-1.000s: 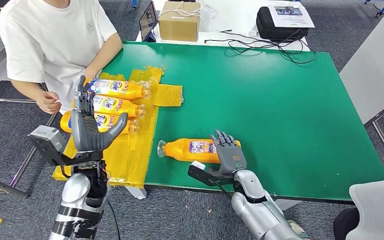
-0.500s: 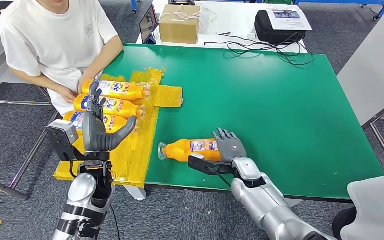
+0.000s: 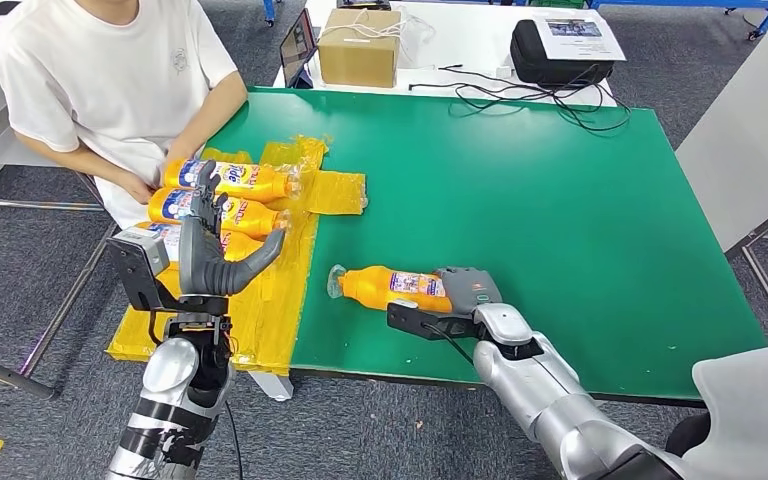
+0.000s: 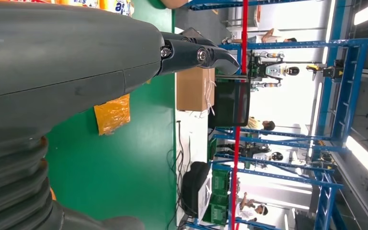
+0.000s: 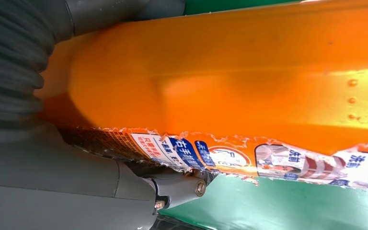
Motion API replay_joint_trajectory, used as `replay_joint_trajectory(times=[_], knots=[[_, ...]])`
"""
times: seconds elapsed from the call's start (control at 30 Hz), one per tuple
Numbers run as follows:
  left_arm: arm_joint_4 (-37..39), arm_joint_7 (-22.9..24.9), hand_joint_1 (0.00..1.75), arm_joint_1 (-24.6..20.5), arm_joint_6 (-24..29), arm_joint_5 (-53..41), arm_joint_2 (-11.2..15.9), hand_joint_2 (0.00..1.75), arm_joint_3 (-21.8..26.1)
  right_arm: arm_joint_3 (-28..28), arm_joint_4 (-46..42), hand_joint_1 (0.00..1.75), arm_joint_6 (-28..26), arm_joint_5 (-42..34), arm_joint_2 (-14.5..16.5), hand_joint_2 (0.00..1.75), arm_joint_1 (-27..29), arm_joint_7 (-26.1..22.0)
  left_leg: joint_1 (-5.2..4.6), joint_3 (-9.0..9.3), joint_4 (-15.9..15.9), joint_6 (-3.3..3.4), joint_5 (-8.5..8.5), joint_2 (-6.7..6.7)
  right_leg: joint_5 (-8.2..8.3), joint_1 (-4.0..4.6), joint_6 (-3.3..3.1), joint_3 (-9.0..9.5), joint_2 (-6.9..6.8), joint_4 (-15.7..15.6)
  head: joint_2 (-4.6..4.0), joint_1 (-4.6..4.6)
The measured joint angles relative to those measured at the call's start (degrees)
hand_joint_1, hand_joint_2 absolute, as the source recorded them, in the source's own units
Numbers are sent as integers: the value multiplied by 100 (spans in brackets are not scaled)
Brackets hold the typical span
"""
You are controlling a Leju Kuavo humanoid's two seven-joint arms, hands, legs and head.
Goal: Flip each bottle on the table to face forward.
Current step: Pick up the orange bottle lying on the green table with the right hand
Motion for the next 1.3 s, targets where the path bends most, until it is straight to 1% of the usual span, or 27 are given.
replay_joint_trajectory(times=[0.2,0.27,0.33,0.43,0.47,0.53,0.6,0.63,0.7,0.77,0.87,0.93,1.03,1.13,1.3], knots=[[18,24,0,-23,-57,36,5,175,-13,50,34,175,54,-157,-13,175,-44,-25,0,-1,0,0,0,-1,-1,0,0,0,0,0,0,-1],[51,41,0,-67,-92,63,9,175,-30,57,51,175,110,-375,-17,175,-76,-182,0,-1,0,0,0,-1,0,0,0,0,0,0,0,-1],[95,53,0,-125,-127,92,16,175,-60,43,60,175,162,-795,-30,175,-96,-590,0,2,0,0,0,0,0,0,0,2,0,-1,0,1],[166,49,0,-198,-82,161,29,175,-153,-106,-19,175,24,-1820,-45,175,58,-1593,1,4,0,-1,-4,4,2,1,0,6,3,-1,0,3],[183,29,0,-194,11,142,28,175,-180,-186,-132,175,-109,-2176,-22,175,219,-1912,1,4,0,-2,-6,5,2,2,0,5,4,0,0,2],[189,-52,0,-83,294,16,5,175,-223,-370,-638,175,-377,-2820,77,175,761,-2374,3,3,-1,-8,-12,5,-3,5,-2,4,4,0,0,1],[185,-136,0,166,465,-5,-32,175,-261,-559,-1396,175,-572,-3426,212,175,1477,-2680,8,-2,-1,-17,-22,-1,-18,10,-3,2,1,1,0,-1],[178,-167,0,321,457,80,-58,175,-275,-635,-1789,175,-673,-3668,280,175,1825,-2768,11,-7,-1,-20,-26,-5,-27,14,-6,-1,-3,1,0,-3],[153,-181,0,652,255,366,-104,175,-317,-759,-2516,175,-962,-4047,376,175,2422,-2916,15,-21,-2,-24,-34,-13,-42,17,-8,-9,-12,2,0,2],[138,-126,0,1007,-182,766,-128,175,-421,-851,-3152,175,-1259,-4301,449,175,2789,-3050,14,-30,-3,-25,-45,-8,-50,16,-5,-22,-8,2,0,8],[166,-60,0,1451,-985,1155,-99,175,-716,-942,-3754,175,-1408,-4493,536,175,2986,-3160,7,-31,-3,-21,-58,3,-51,7,-3,-31,7,0,0,6],[208,-144,0,1655,-1310,1177,-33,175,-948,-970,-3927,175,-1349,-4521,565,175,3008,-3203,3,-31,-3,-19,-59,2,-52,1,-2,-30,7,0,0,7],[226,-392,0,1904,-1499,1222,42,175,-1134,-980,-3996,175,-1285,-4510,608,175,3019,-3288,2,-30,-2,-17,-60,2,-51,1,-1,-30,7,-1,0,5],[140,-619,0,2073,-1625,1235,96,175,-1190,-1006,-3998,175,-1290,-4468,627,175,3020,-3358,3,-30,-2,-17,-59,1,-52,2,-1,-30,6,0,0,5],[5,-781,0,2135,-1789,1279,147,175,-1202,-1081,-3994,175,-1296,-4437,628,175,3006,-3385,4,-30,-3,-17,-58,0,-51,3,-2,-29,6,0,0,4]])
